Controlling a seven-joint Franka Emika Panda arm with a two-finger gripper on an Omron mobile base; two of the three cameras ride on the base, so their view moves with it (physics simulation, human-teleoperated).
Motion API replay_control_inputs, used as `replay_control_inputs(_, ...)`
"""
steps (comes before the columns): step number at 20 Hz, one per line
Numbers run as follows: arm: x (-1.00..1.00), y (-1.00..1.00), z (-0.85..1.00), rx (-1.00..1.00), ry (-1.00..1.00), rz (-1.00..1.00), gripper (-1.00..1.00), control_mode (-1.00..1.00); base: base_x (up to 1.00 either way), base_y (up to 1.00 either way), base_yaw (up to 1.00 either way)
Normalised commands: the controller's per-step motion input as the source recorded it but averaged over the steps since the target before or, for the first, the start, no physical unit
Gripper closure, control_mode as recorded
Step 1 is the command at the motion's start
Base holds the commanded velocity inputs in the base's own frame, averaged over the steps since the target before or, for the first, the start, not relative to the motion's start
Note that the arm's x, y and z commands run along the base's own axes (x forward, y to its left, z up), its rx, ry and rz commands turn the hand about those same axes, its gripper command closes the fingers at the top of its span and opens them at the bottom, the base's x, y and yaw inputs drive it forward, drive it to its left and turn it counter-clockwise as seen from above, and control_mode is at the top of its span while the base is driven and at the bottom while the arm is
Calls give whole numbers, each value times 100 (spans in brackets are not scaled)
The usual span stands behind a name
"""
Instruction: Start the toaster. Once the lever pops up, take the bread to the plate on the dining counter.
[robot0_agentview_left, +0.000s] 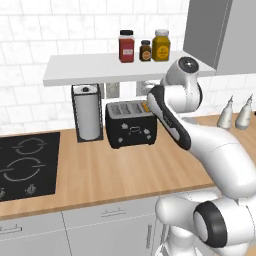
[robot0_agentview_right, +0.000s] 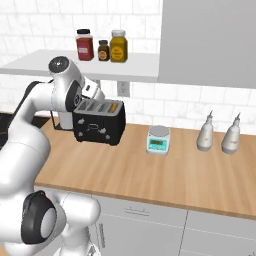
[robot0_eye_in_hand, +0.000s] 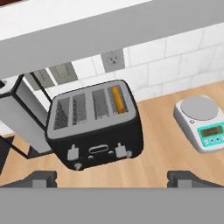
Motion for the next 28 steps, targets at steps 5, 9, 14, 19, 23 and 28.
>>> replay_control_inputs(5, 23, 0, 0, 3, 0, 11, -100, -100, 0, 0, 0)
replay_control_inputs(9, 13, 0, -1, 0, 0, 2, -100, -100, 0, 0, 0)
replay_control_inputs(14, 0, 0, 0, 0, 0, 0, -100, -100, 0, 0, 0)
replay_control_inputs(19, 0, 0, 0, 0, 0, 0, -100, -100, 0, 0, 0)
replay_control_inputs(23, 0, 0, 0, 0, 0, 0, -100, -100, 0, 0, 0)
replay_control_inputs(28, 0, 0, 0, 0, 0, 0, -100, -100, 0, 0, 0)
